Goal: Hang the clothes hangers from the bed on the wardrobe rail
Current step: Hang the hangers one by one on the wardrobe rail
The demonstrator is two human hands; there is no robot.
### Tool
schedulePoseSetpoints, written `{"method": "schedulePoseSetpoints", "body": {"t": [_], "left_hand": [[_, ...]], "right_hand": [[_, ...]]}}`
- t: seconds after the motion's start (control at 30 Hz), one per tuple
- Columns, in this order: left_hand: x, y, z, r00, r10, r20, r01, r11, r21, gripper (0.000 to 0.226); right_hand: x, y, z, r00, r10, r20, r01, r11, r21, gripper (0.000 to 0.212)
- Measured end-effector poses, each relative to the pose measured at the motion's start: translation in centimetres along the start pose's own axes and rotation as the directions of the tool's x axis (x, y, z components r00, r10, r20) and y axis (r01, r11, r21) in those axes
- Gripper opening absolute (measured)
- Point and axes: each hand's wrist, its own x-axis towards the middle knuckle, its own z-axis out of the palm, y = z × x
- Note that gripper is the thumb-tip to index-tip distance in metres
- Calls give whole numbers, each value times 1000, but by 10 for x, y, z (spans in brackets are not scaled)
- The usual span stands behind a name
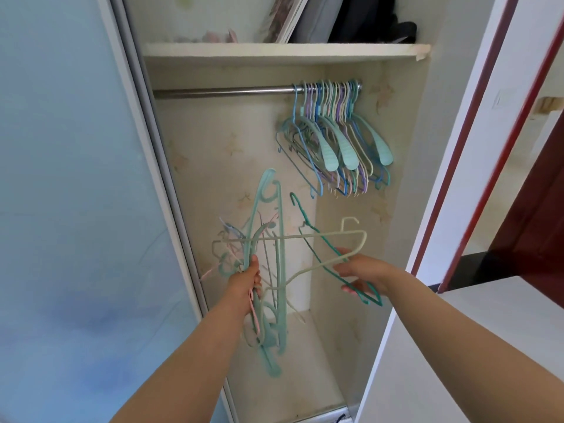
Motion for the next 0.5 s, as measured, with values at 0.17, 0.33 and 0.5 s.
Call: {"method": "schedulePoseSetpoints", "body": {"t": [0.17, 0.33, 0.5], "left_hand": [[4, 12, -1, 997, -70, 30, 73, 993, -92, 45], [4, 30, 0, 994, -70, 82, 88, 966, -243, 44], [8, 47, 6, 992, -77, 98, 104, 944, -313, 48]], "right_hand": [[-8, -51, 26, 989, -136, -52, 136, 991, -8, 42], [-9, -98, 35, 960, -247, -130, 247, 969, -15, 49], [-11, -149, 33, 956, -285, -76, 286, 958, -1, 46]]}}
